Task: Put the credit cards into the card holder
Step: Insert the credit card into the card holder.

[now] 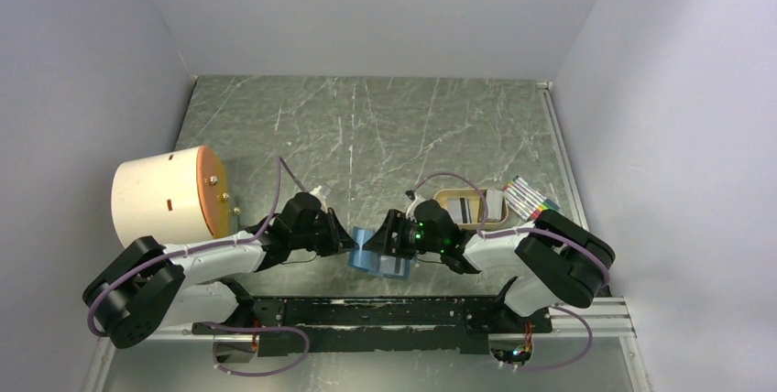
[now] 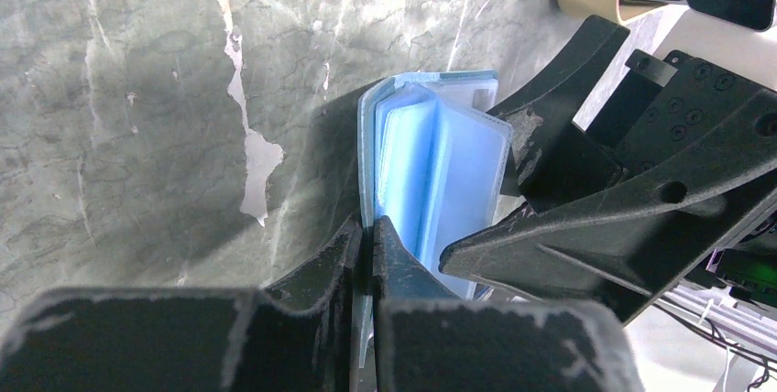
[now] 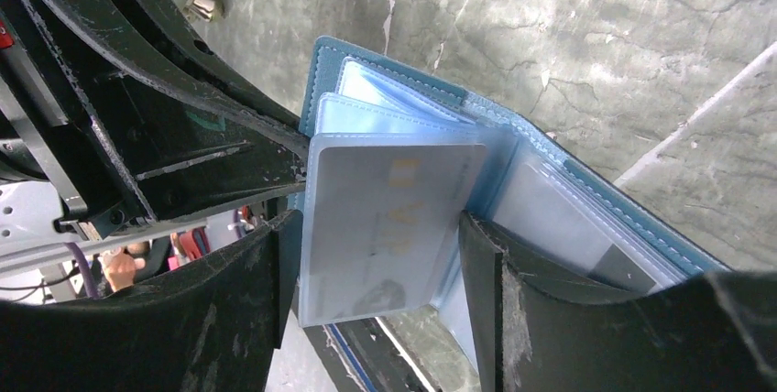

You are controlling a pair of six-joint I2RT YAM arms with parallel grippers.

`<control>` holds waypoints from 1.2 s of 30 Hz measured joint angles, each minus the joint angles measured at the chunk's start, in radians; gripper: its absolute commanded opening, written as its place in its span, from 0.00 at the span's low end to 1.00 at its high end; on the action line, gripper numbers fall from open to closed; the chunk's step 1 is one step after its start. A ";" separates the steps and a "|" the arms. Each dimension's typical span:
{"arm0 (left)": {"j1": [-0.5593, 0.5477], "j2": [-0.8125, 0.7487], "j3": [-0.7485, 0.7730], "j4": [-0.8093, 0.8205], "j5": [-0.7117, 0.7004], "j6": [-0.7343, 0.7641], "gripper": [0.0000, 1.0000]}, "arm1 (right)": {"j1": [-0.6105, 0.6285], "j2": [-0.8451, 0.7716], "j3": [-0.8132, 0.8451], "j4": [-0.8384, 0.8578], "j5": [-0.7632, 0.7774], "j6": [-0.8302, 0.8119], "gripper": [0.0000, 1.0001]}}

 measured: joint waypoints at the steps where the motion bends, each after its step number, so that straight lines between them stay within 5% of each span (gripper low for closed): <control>1: 0.000 0.000 0.000 0.000 0.000 0.000 0.09 | 0.000 0.000 0.000 0.000 0.001 -0.001 0.63; 19: 0.000 0.001 0.000 0.000 0.000 -0.003 0.09 | 0.000 -0.055 -0.023 -0.027 0.028 -0.018 0.60; 36: -0.001 0.001 0.000 -0.002 -0.005 -0.003 0.09 | 0.000 -0.240 -0.010 -0.339 0.133 -0.086 0.63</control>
